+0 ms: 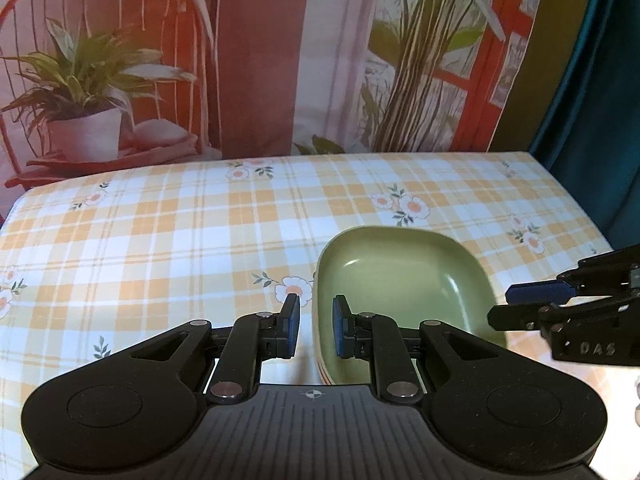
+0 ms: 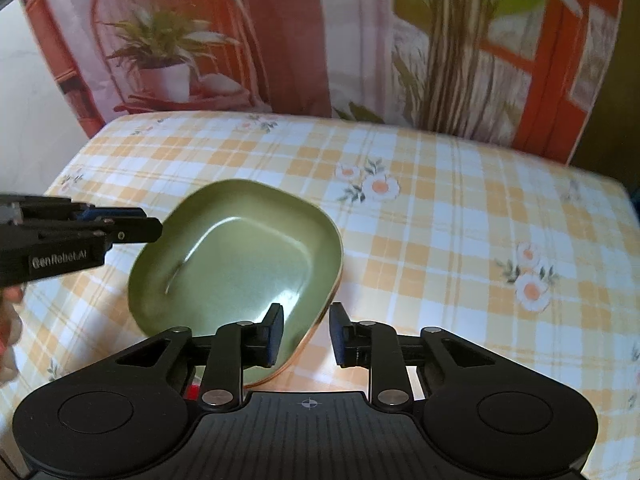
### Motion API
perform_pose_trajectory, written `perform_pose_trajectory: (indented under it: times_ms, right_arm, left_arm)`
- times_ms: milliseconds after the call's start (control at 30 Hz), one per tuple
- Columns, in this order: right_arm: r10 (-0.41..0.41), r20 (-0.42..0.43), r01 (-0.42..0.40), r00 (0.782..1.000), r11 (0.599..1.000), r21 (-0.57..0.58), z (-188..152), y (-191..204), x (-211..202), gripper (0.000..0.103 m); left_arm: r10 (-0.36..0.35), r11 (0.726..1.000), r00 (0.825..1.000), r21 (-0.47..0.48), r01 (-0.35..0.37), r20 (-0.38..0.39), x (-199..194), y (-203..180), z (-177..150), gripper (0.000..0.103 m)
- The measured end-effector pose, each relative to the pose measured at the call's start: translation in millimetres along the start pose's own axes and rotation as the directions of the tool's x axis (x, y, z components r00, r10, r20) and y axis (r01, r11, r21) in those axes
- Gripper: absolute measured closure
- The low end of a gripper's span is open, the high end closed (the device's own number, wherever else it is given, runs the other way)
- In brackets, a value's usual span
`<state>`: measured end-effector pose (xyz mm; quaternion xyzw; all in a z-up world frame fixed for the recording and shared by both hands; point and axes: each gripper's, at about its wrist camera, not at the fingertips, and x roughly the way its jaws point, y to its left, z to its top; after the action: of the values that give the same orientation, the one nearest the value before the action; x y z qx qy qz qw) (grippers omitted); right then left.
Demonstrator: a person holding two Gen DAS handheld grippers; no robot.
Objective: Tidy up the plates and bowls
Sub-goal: 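Move both grippers to the nested red bowls and close on their rim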
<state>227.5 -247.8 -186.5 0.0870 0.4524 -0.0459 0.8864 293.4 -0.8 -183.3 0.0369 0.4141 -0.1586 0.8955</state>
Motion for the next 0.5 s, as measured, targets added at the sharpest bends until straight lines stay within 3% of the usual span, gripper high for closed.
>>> perform_pose_trajectory:
  times_ms: [67,167,300,500]
  right_arm:
    - [0.004,0.025,-0.004,1.000,1.000,-0.003,-3.1,2.7,-7.8,0.066]
    - [0.016,0.060,-0.016,0.998,1.000,0.008,-9.9,3.6,-18.2,0.061]
    - [0.033,0.101,-0.036,0.994,0.999,0.028,-22.2,2.7,-31.5,0.059]
    - [0.042,0.159,-0.052,0.986,0.997,0.057,-44.3,1.5,-51.9,0.057]
  left_arm:
    - [-0.002,1.000,1.000,-0.001,0.002,0.009,-8.7,-2.6,-1.7,0.084]
    - [0.011,1.000,1.000,0.008,-0.011,0.016,-21.9,-9.0,-7.9,0.082]
    - [0.014,1.000,1.000,0.008,-0.014,0.028,-39.2,-16.1,-19.0,0.065]
    - [-0.004,1.000,1.000,-0.020,0.004,0.029,-58.8,-29.7,-36.4,0.064]
